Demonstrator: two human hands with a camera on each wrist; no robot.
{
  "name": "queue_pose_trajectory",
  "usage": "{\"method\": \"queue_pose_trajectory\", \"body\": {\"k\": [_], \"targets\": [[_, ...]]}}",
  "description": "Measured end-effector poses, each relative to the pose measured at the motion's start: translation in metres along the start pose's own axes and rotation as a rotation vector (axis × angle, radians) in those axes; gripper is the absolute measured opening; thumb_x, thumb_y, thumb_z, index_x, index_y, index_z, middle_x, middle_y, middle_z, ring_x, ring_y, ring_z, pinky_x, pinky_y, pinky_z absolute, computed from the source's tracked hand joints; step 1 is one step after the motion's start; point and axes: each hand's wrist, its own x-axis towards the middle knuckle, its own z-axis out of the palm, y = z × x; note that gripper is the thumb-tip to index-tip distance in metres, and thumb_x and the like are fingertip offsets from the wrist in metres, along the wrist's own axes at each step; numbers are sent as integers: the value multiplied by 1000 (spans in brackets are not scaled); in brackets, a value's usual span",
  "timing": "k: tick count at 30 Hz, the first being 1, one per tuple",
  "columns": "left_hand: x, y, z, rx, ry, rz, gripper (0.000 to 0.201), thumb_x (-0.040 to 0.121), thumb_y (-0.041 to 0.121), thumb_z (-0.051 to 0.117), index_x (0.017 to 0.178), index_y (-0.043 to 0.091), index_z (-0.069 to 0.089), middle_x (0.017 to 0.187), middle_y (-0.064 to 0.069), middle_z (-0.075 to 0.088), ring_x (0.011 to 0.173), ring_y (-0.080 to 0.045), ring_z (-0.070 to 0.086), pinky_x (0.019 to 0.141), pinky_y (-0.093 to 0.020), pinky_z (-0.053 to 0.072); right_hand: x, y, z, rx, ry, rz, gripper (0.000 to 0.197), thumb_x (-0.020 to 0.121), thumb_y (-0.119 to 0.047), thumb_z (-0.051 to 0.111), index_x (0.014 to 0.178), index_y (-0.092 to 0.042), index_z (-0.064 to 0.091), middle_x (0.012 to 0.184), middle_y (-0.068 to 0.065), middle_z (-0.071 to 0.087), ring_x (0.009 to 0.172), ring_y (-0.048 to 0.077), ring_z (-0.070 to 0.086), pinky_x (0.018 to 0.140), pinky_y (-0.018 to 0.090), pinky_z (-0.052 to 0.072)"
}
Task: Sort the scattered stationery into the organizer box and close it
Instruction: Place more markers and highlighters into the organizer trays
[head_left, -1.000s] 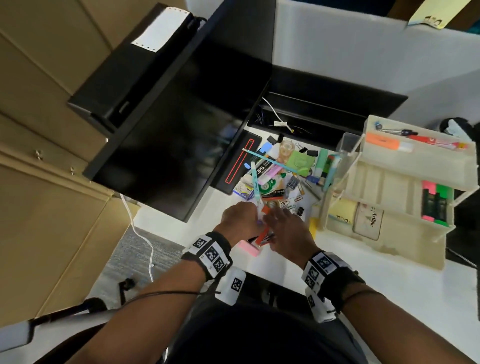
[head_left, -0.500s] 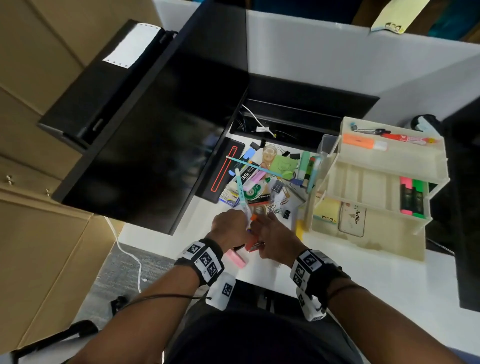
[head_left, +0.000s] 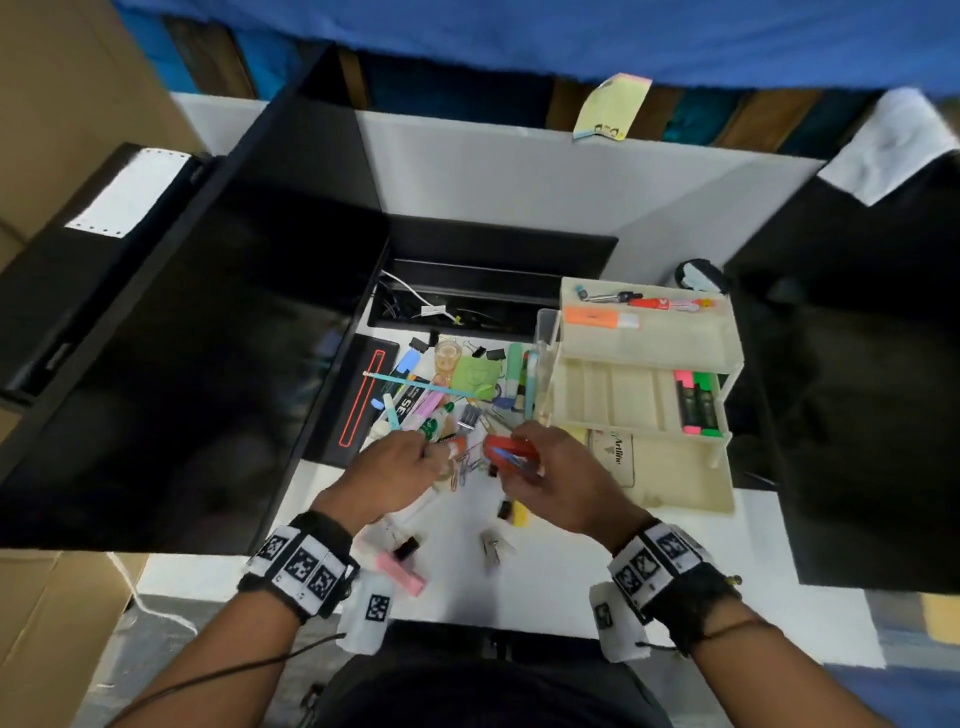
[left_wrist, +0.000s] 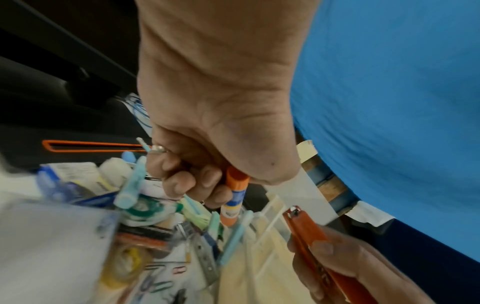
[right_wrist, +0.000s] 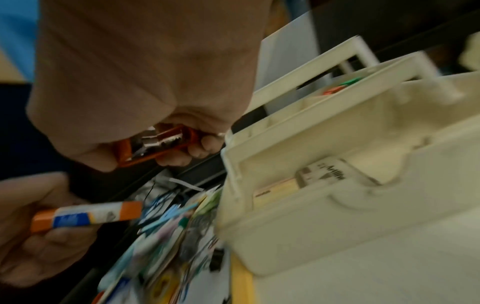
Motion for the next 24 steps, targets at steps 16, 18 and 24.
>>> {"method": "queue_pose_trajectory", "body": {"k": [16,18,24], "targets": [[33,107,34,133,-166,280,38,96,50,38,72,21,44,69,-1,56,62,-17,49,63,-45,48,-85,103,-95,1107,330,692,44,104,-41,54,118,-3,72,96,24,72,75,33,65,71,38,54],[33,113,37,145,-181,271,37,97,49,41,72,22,45,70,1,56,63,-16,49,61,-40,45,-86,109,-95,1149,330,724,51,104,-46,52,118,-1,71,95,26,71,71,32,63,64,37,50],[35,123,38,185,-243,224,39,96,50,43,80,15,52,79,-6,64,65,-16,51,62,-35,40,-86,121,-95,1222,302,709,46,102,-42,55,119,-2,71,95,21,73,78,32,64,76,43,48]]}}
